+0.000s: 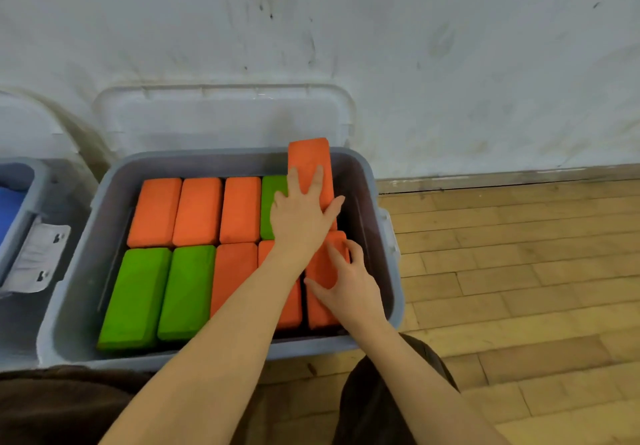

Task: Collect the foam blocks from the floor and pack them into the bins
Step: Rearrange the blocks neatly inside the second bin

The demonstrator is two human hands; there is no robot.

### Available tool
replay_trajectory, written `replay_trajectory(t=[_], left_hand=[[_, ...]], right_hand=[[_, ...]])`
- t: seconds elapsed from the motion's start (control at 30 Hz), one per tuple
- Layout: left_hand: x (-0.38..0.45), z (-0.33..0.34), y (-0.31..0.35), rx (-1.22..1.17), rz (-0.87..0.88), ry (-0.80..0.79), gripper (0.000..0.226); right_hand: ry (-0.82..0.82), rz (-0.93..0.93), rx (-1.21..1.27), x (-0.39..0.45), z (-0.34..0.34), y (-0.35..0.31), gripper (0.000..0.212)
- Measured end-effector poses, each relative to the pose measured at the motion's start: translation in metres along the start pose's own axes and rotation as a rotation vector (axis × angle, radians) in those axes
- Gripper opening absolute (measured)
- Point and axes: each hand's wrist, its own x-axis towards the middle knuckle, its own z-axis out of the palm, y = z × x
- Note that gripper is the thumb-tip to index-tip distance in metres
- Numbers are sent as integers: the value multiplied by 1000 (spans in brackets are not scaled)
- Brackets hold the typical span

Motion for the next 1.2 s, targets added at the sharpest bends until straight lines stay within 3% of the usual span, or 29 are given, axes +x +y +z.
replay_trajectory(t=[0.17, 0.3, 0.47, 0.67, 0.77, 0.9, 1.03, 1.2], left_hand=[[-6, 22, -24, 147, 109, -169, 50], [-16, 41, -44, 116, 172, -155, 43], [-20, 37, -67, 72, 198, -205, 45], [-20, 42, -63, 193, 167, -233, 48], [-20, 40, -69, 113, 183, -284, 48], [-10, 32, -84, 47, 143, -127, 48], [0, 41, -97, 236, 119, -130, 50], [0, 50, -105, 246, 166, -60, 62]], right_hand=[[-20, -1, -22, 11, 6, -1, 72], [-37, 5, -15, 12, 11, 2, 69], [-21, -6, 2, 12, 3, 11, 62], [128, 1, 20, 38, 12, 16, 48], [143, 60, 14, 60, 13, 15, 49], [100, 133, 1, 94, 8, 9, 51], [24, 113, -102, 118, 11, 1, 59], [23, 122, -100, 119, 21, 0, 65]])
